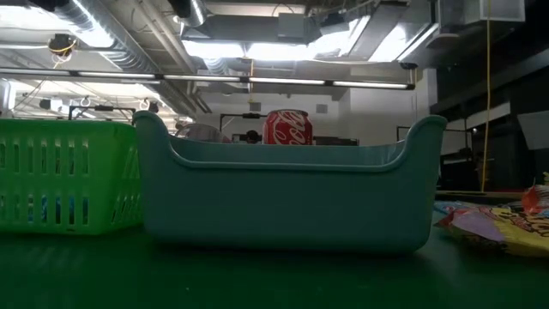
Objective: Sort candy
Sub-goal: Put the blue candy into the green bin, then put the brown candy into the teal green bin, then put the violet candy into the white bin
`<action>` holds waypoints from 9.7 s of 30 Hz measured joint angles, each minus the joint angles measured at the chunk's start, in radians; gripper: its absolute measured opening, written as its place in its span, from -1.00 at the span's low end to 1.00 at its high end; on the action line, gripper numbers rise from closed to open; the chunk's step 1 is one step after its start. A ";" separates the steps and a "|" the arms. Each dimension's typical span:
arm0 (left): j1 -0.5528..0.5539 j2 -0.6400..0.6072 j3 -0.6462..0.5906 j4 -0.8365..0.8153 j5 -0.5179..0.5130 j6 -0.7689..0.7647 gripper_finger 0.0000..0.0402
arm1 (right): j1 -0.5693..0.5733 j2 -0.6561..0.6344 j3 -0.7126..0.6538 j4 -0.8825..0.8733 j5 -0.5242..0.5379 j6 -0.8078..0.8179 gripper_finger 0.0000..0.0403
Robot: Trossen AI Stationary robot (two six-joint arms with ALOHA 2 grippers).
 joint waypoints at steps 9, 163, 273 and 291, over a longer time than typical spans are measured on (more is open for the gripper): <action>0.002 0.000 0.000 0.005 0.000 0.011 -0.34 | -0.030 0.070 0.000 0.092 -0.068 -0.003 -0.56; -0.246 0.136 0.000 -0.663 0.042 -0.772 -0.35 | -0.218 -0.293 -0.645 -1.178 -0.196 0.905 -0.46; -0.138 0.137 0.000 -0.223 -0.160 -0.304 -0.35 | 0.156 -0.029 -0.145 -1.193 -0.385 0.703 -0.02; -0.004 0.137 0.000 -0.091 -0.077 -0.144 -0.35 | 0.156 -0.066 -0.337 -1.515 -0.223 0.824 -0.02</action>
